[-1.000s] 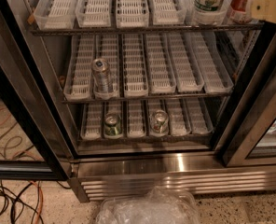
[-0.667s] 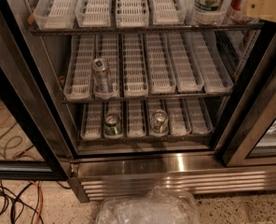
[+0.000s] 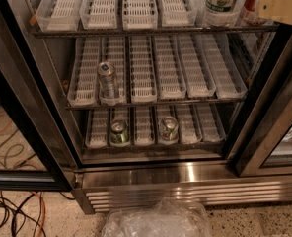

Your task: Pick coke can from top shelf of fridge

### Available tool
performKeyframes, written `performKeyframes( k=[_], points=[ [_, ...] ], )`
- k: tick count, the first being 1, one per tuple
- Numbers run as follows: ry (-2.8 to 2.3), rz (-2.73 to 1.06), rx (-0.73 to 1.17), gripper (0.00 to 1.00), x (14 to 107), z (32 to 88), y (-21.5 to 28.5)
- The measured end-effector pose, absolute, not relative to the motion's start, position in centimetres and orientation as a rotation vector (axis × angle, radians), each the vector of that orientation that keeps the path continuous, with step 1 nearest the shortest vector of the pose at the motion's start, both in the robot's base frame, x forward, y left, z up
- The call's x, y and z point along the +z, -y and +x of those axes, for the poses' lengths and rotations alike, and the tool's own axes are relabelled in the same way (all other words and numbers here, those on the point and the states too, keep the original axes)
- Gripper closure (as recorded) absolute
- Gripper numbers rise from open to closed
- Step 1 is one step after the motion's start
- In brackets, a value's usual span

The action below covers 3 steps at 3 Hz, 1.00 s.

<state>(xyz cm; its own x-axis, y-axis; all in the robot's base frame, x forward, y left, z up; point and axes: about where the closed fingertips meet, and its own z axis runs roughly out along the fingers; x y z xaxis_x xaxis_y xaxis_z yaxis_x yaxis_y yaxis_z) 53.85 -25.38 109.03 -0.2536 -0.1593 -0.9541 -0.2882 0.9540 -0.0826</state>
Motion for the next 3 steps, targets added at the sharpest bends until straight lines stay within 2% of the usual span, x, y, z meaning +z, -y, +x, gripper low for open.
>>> performKeyframes(
  k=[3],
  points=[
    [-1.827,-0.266,0.091,0.44,109.0,56.9,27.3]
  ],
)
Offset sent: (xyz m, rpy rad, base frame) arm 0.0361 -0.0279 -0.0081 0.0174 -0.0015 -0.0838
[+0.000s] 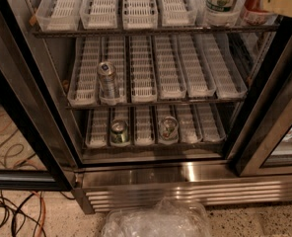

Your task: Pick coke can from top shelf of fridge

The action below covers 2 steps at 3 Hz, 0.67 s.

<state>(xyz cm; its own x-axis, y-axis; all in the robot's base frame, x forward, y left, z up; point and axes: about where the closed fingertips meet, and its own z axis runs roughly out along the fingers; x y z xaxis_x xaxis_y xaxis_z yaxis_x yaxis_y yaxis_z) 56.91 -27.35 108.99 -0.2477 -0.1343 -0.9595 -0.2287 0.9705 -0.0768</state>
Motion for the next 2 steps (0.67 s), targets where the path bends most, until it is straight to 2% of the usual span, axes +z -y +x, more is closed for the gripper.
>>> performKeyframes(
  k=[2],
  points=[
    [-1.803,-0.246,0.072,0.46,110.6,59.9,27.0]
  ],
)
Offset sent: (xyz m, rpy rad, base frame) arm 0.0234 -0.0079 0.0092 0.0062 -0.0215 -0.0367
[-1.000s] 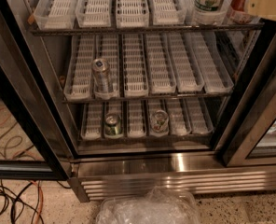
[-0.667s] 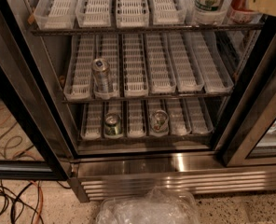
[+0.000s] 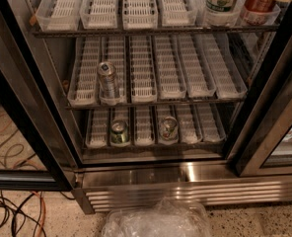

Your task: Pick coke can from top shelf of fridge

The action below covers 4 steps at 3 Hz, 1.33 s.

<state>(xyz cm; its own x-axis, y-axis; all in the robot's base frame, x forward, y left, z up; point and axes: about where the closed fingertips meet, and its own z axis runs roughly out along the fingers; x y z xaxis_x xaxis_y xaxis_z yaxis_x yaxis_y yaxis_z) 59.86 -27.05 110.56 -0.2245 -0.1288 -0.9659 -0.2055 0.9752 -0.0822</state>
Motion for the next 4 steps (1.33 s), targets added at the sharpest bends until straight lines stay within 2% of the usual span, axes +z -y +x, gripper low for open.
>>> performKeyframes(
  k=[4],
  points=[
    [-1.754,-0.201,0.076,0.46,109.1,62.6,25.3]
  ],
)
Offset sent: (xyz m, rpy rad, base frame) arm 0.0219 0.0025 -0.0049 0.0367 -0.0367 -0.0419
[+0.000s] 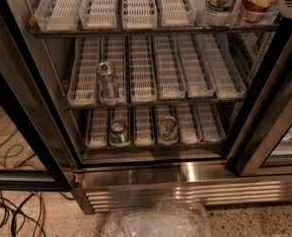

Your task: Pick coke can from top shelf of fridge

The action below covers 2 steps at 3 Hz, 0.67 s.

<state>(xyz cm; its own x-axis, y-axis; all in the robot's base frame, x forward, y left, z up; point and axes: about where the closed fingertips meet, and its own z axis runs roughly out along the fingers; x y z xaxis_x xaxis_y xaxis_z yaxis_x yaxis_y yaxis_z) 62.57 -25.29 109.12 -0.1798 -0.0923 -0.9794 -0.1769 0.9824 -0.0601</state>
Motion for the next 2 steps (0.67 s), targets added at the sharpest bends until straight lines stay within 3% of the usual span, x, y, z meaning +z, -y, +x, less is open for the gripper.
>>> performKeyframes(
  k=[2],
  points=[
    [-1.736,-0.192,0.039,0.43,107.35,63.72,25.52]
  ],
)
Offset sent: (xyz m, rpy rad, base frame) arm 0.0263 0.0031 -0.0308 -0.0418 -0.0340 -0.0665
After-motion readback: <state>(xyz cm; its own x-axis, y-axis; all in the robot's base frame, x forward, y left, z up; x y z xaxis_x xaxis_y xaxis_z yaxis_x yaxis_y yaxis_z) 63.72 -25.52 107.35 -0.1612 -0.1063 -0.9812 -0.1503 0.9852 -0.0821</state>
